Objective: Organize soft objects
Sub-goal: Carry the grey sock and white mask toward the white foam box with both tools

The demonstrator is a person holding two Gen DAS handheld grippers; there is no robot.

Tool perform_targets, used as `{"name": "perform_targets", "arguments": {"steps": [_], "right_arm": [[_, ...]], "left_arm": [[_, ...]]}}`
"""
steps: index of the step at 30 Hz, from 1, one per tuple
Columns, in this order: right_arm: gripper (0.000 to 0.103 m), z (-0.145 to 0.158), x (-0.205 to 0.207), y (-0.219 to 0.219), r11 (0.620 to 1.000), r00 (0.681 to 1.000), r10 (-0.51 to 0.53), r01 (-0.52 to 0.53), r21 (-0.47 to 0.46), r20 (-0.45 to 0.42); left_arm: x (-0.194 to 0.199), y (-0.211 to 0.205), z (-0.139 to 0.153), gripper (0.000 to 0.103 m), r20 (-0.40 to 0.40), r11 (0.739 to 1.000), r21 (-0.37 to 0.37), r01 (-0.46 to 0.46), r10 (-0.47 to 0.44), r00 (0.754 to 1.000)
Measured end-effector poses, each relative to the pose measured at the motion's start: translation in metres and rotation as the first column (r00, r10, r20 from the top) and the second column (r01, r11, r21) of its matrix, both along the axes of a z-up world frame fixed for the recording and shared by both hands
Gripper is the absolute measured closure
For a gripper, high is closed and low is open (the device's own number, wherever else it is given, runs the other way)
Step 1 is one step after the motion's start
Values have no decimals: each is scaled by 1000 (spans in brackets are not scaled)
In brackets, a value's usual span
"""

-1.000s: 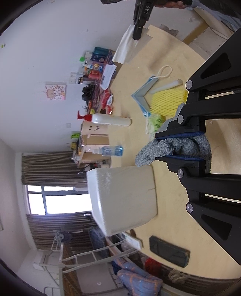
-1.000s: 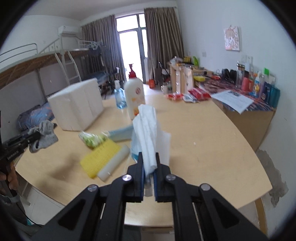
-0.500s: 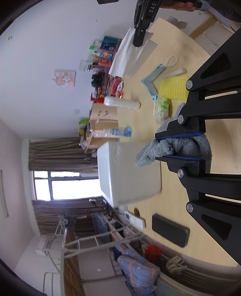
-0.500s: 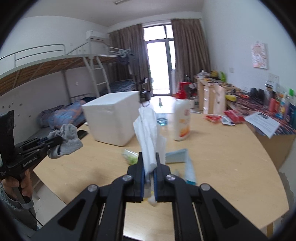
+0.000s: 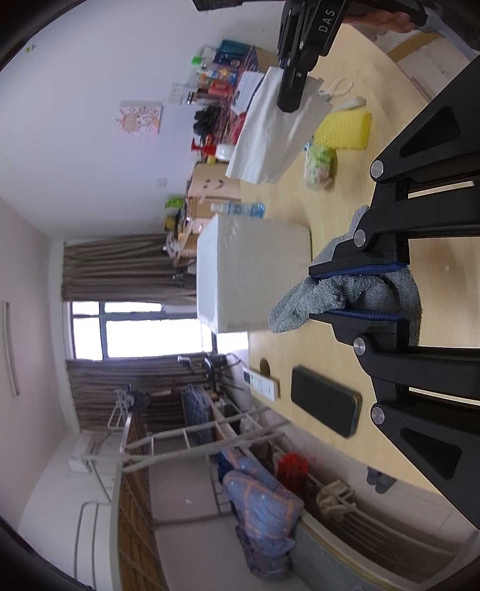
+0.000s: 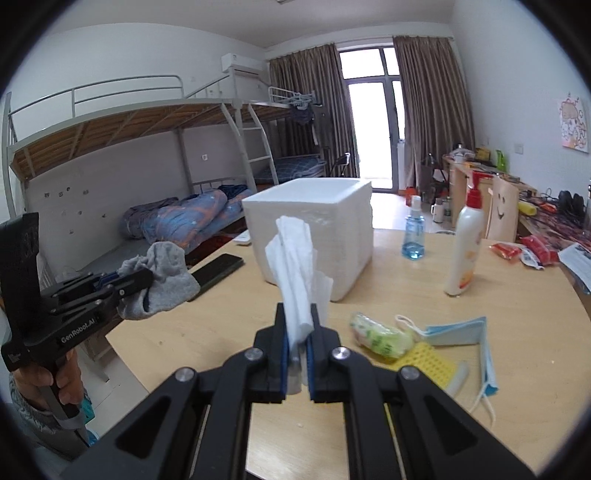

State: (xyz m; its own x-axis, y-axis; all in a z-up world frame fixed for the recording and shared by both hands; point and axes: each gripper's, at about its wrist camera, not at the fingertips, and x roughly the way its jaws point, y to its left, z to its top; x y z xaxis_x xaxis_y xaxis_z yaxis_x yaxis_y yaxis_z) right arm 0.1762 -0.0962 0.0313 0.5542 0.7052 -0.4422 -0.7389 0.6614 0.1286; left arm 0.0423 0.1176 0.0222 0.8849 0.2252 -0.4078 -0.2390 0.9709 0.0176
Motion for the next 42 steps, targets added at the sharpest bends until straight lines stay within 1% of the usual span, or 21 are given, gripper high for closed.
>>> {"name": "perform_targets", "arguments": {"steps": [2,5,9,11,14,19,22,24,30,33,42], "right_arm": [[93,1,-5,8,1000,1000,-7,7,-9,15],[93,0,-10,17,1000,1000,9,-9,-12,18],[93,-3,-11,30,999,999,45,-45,-25,3],[93,-6,-10,33,998,999,50,-50,-33,-1],[93,-8,-8,33,998,999,52,-52,-28,-1],[93,-4,-3,31,999,1000,29,-29,-26,2],[93,4,0,31,1000,1000,21,-21,-22,13],[93,9,2,33,1000,1000,17,-16,-19,21],[93,37,17,38,1000,998,12,-12,-2,58],[93,49,31,44,1000,998,17,-17,3,67],[93,64,70,61,1000,998,8,-8,-3,68]], "left_arm": [[-1,5,-1,87,0,1000,-6,-17,17,1000],[-2,7,-2,87,4,999,-9,-35,35,999],[-1,4,-3,87,-12,999,0,-33,33,999],[-3,3,-2,87,-2,1000,2,-31,31,1000],[-3,0,1,87,12,1000,14,-26,26,1000],[0,0,3,87,15,1000,21,-16,16,1000],[5,1,9,87,18,1000,18,-9,8,1000],[8,0,16,87,27,999,31,-7,6,1000],[28,6,46,87,67,999,41,13,-16,998],[42,10,56,87,73,999,42,18,-21,997],[89,20,70,87,61,997,51,60,-63,996]]}}
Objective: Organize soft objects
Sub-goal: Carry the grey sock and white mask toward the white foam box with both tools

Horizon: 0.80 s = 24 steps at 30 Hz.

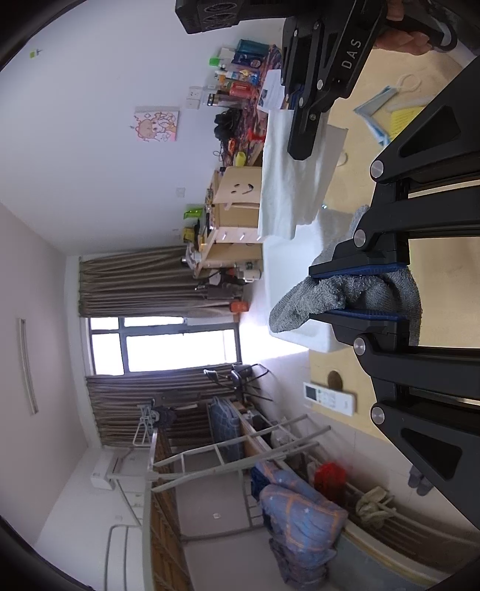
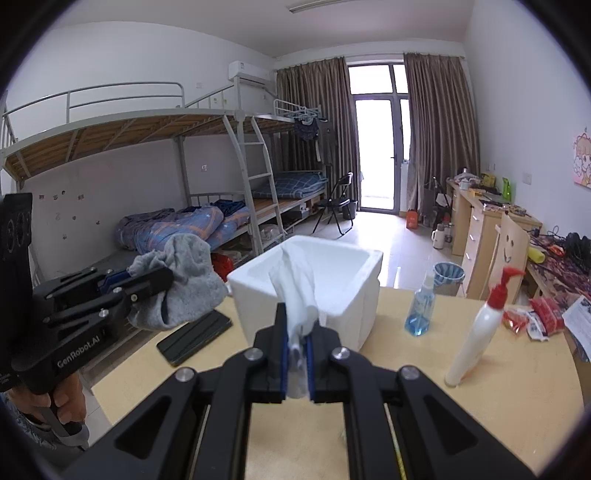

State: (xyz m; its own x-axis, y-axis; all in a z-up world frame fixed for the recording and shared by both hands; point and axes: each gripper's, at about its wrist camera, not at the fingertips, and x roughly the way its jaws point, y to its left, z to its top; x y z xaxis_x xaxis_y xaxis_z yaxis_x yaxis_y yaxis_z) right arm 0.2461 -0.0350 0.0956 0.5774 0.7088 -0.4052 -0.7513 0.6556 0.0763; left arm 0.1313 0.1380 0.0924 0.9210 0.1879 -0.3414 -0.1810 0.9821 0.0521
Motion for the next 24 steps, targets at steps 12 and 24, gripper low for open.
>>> {"name": "perform_targets", "arguments": {"steps": [12,24], "right_arm": [[93,14,42,27,1000,1000,-16,16,-5,-7],[93,16,56,35,999,999,-38,38,-9,-9]], "left_arm": [[54,19,11,87,-2,1000,17,12,-12,1000],[88,27,7,87,-35,1000,14,25,-24,999]]}}
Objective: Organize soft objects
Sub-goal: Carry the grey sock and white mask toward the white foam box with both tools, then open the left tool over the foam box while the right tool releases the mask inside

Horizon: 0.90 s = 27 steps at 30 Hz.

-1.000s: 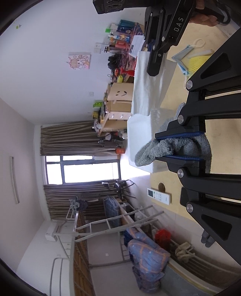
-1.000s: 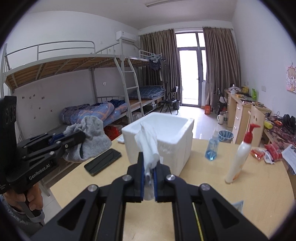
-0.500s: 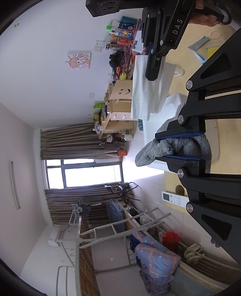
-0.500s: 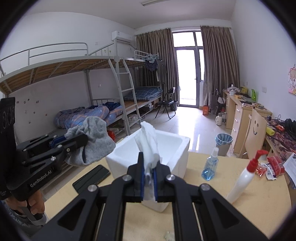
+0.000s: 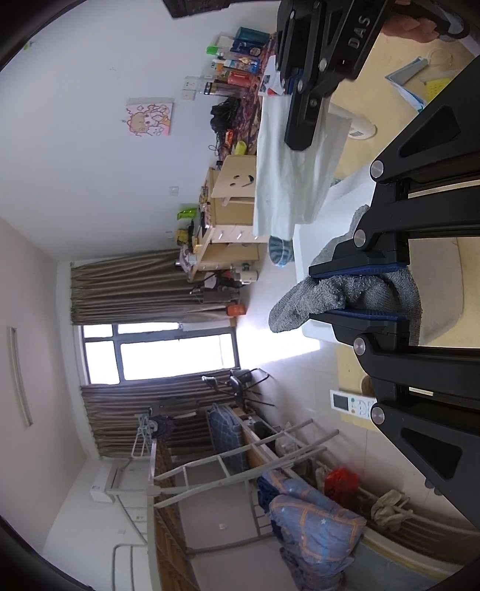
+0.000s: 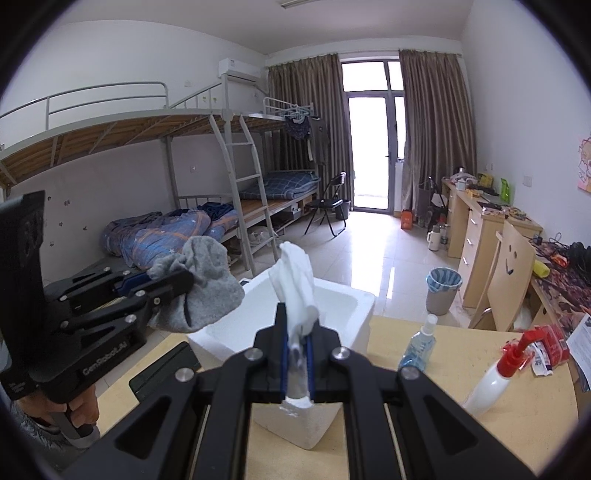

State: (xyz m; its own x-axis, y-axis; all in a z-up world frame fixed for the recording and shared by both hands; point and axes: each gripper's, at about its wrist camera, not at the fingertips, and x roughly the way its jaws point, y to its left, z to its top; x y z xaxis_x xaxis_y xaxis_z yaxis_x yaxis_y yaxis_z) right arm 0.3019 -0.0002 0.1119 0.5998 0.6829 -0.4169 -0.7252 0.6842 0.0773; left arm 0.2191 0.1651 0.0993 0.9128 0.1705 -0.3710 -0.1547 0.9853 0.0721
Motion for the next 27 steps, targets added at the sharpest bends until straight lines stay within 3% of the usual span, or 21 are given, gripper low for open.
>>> {"name": "perform_targets", "arguments": {"steps": [9,17,19,20,22,23,27], "right_arm": [[93,5,5,-22,996,996,-95,95,2,5],[93,3,9,-19,994,994,-112,112,-14,-6],[93,2,11,-20,994,994,-112,111,-14,-8],[93,2,11,-19,994,994,-109,109,-14,-11],[93,1,11,-19,994,994,-111,111,-16,-10],[93,1,12,-18,994,994,-111,110,-17,-12],[93,1,13,-18,994,994,-109,109,-19,-12]], "left_arm": [[33,-21,-9,87,-50,994,-21,104,-105,993],[47,-13,-15,86,-81,994,-43,97,-100,992],[50,-12,-15,80,-86,995,-36,89,-92,992],[51,-10,-15,72,-86,996,-35,86,-88,992],[52,-9,-16,44,-87,996,-44,73,-76,993],[52,-8,-17,23,-89,997,-41,62,-66,994],[49,-3,-17,5,-75,998,-46,36,-39,996]]}}
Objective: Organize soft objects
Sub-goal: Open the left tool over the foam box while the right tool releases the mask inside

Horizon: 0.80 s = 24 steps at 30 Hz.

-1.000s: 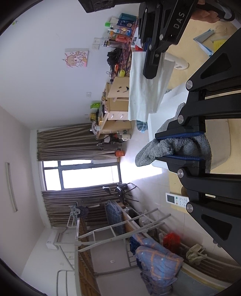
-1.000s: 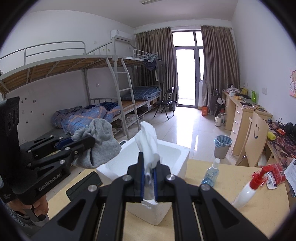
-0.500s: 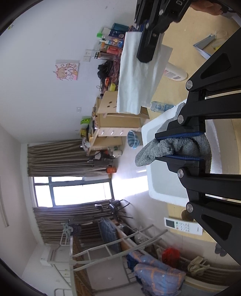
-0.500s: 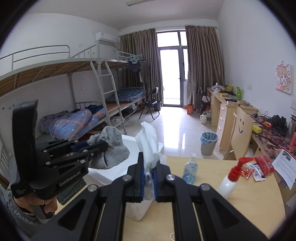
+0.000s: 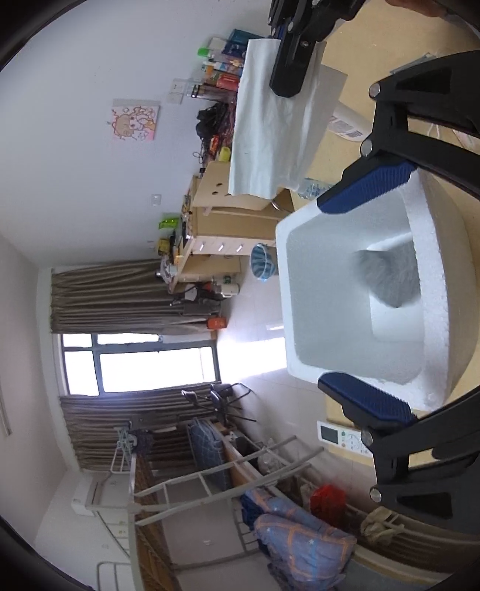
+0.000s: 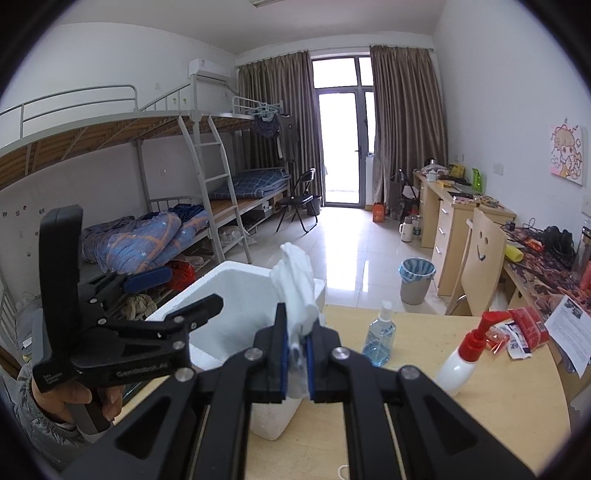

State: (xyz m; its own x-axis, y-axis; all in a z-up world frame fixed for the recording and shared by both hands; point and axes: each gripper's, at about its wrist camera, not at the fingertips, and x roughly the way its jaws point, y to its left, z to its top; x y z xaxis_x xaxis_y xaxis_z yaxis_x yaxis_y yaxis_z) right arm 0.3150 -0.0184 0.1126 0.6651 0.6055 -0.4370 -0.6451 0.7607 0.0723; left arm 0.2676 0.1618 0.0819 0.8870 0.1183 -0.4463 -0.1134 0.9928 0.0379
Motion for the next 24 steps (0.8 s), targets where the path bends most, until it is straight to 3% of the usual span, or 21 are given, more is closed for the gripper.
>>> {"name": "perform_targets", "arguments": {"steps": [7,24], "right_arm": [[93,0,2,13,1000,1000,22,-22,-11,-3],[93,-12,-1,74,982,983,179,-181,-60,-36]], "left_arm": [[-10,2,0,1,3,998,34,-46,46,999],[-69,52,3,1,41,973,10,-232,231,972]]}}
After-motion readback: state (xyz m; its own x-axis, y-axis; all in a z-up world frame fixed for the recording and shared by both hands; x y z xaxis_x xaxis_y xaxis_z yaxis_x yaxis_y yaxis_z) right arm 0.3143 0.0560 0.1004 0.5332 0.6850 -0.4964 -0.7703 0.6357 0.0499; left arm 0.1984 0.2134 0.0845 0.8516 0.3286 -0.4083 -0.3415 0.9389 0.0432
